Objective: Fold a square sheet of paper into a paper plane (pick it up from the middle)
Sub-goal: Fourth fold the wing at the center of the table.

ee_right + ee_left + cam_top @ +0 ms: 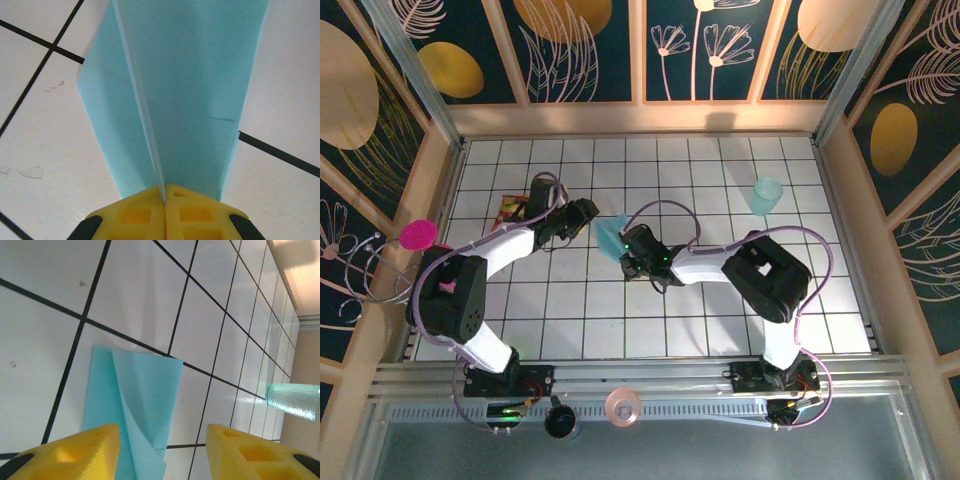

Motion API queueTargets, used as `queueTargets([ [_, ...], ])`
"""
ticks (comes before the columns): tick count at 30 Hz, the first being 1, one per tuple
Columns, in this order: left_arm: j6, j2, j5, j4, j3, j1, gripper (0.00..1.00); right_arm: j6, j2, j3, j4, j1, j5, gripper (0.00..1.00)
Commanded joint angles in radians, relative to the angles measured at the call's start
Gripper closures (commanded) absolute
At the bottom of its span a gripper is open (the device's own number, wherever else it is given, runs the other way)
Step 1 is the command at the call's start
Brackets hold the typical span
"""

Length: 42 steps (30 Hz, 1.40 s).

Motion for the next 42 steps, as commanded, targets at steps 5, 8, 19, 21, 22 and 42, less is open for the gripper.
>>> queueTargets([
  [5,-0.029,-0.062,0.114,0.164,-0.142,-0.008,0.51,0.075,-0.043,-0.031,0.009,-0.07,-0.262,0.94],
  [8,-0.058,-0.058,0.161,0.245,-0.197,-0.026,0.52,0.095,-0.047,-0.03,0.008,-0.089,-0.316,0.94],
  [19,-0.121,0.021,0.213,0.416,-0.269,-0.111,0.55,0.16,-0.04,-0.06,0.048,-0.134,-0.425,0.94],
  [21,-0.109,0.028,0.209,0.405,-0.259,-0.115,0.55,0.168,-0.041,-0.069,0.06,-0.137,-0.429,0.94],
  [22,-0.102,0.032,0.206,0.396,-0.254,-0.115,0.55,0.171,-0.041,-0.074,0.069,-0.139,-0.433,0.94],
  [42,-0.011,0.091,0.115,0.241,-0.179,-0.123,0.58,0.214,-0.052,-0.178,0.232,-0.159,-0.481,0.93],
])
